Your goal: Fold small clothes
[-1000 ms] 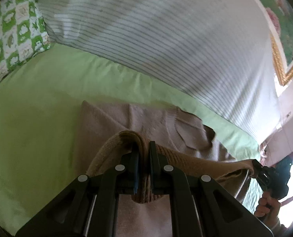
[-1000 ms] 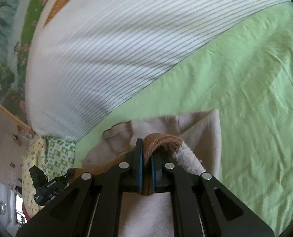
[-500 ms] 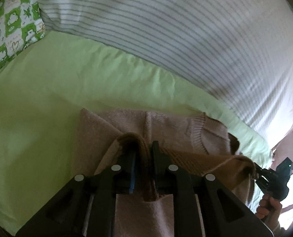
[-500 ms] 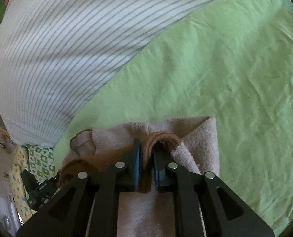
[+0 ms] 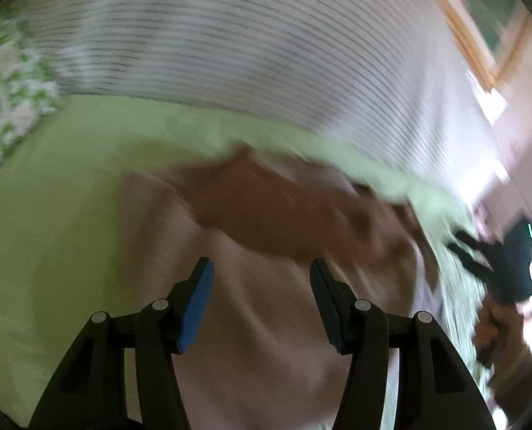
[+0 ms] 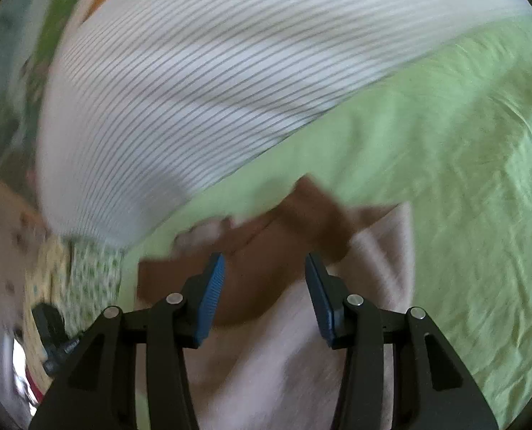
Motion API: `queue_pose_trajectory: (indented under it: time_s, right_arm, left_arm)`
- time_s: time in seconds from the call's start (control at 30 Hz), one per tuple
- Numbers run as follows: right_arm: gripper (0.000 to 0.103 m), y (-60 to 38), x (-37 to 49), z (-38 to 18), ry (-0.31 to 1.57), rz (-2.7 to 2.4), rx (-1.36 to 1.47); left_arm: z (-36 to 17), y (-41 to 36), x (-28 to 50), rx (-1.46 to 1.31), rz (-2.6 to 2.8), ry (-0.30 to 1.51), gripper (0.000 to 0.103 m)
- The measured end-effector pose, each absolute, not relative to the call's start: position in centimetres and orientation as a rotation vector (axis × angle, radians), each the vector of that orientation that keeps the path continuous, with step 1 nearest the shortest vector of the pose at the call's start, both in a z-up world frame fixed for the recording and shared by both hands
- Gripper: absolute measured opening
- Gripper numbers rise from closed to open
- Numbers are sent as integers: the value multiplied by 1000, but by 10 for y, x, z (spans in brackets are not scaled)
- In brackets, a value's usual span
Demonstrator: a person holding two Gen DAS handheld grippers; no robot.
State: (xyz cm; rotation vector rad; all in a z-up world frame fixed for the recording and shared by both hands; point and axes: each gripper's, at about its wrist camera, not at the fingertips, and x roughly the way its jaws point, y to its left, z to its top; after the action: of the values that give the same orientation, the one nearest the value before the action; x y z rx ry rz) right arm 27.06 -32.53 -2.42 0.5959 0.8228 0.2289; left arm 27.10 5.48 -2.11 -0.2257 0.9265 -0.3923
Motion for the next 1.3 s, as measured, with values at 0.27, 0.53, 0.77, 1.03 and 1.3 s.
queue_pose_trajectory:
  time_s: [0.27, 0.53, 0.77, 1.03, 1.3]
  right_arm:
    - [47, -220, 249, -44, 937, 543, 251]
    - [39, -208, 306, -85, 1023, 468, 86]
    - [31, -252, 359, -90, 950, 182, 139]
    - [23, -298, 358, -81, 876, 15, 366]
    - [27, -294, 298, -43, 845, 210, 394]
  left_arm:
    - [-47, -31, 243, 40, -617, 974, 56]
    - [-79, -23, 307, 48, -491, 993, 31]
    - [-83, 38, 374, -83, -220, 968, 20]
    - [-79, 60, 381, -114, -123, 942, 15]
    - [-46, 37, 301, -145, -301, 895, 47]
